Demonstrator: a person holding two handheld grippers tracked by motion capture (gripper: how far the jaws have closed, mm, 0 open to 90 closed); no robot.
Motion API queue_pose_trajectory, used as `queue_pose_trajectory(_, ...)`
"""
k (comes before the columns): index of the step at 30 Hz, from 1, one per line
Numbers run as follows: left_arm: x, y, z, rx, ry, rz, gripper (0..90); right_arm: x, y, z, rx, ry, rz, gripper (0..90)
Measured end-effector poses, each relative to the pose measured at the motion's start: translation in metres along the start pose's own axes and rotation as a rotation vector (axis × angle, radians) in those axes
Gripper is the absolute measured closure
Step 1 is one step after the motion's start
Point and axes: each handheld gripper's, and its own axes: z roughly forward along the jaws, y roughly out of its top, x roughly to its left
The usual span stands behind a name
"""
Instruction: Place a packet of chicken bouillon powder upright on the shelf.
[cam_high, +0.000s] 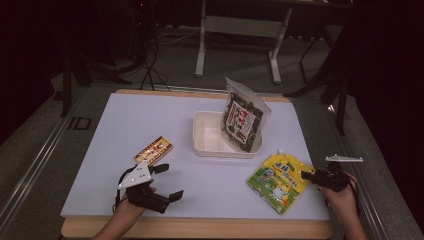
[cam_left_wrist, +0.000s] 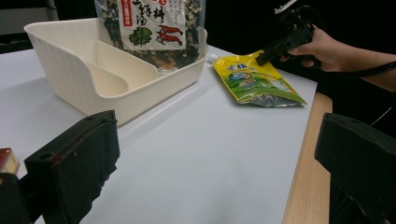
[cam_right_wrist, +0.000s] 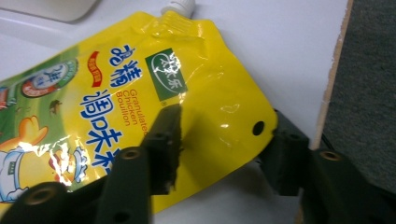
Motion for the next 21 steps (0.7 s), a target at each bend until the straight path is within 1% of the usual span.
queue_pose_trajectory(1,0.000,0.000,0.000,0.001,-0.001,0.000,0.0,0.001,0.001,-0.001,0.003,0.000,-0.005,57.2)
queue_pose_trajectory(3,0.000,0.000,0.000,0.000,-0.002,-0.002,0.0,0.002,0.003,-0.001,0.009,0.017,-0.005,63.0)
queue_pose_trajectory(5,0.000,0.000,0.001,0.001,-0.002,-0.001,0.0,0.004,0.005,-0.001,0.015,0.027,-0.011,65.0)
queue_pose_trajectory(6,0.000,0.000,0.001,0.001,-0.002,-0.002,0.0,0.006,0.006,0.000,0.020,0.024,-0.014,67.0)
queue_pose_trajectory(7,0.000,0.000,0.001,0.001,-0.002,-0.002,0.1,0.007,0.007,0.001,0.031,0.033,-0.015,70.7)
queue_pose_trajectory(8,0.000,0.000,0.001,0.002,-0.002,0.000,0.0,0.007,0.007,0.002,0.037,0.037,-0.018,70.6)
queue_pose_trajectory(11,0.000,0.000,0.001,0.002,-0.002,-0.001,0.0,0.011,0.009,0.007,0.068,0.019,-0.016,77.8)
queue_pose_trajectory(13,0.000,0.000,0.001,0.003,-0.002,-0.001,0.0,0.012,0.011,0.009,0.078,0.013,0.003,81.0)
queue_pose_trajectory(15,0.000,0.000,0.001,0.003,-0.002,-0.001,0.0,0.015,0.012,0.010,0.097,-0.001,-0.010,85.5)
queue_pose_trajectory(16,0.000,0.000,0.001,0.004,-0.002,0.000,0.0,0.017,0.013,0.011,0.103,-0.002,-0.001,88.9)
queue_pose_trajectory(18,0.000,0.000,0.001,0.003,-0.002,0.000,0.0,0.020,0.015,0.009,0.099,-0.014,-0.014,89.7)
queue_pose_trajectory(19,0.000,0.000,0.001,0.003,-0.002,0.000,0.0,0.022,0.017,0.007,0.096,-0.019,-0.013,89.8)
queue_pose_trajectory(21,0.000,0.000,0.001,0.003,-0.001,0.000,0.0,0.026,0.020,0.003,0.073,-0.027,-0.027,89.9)
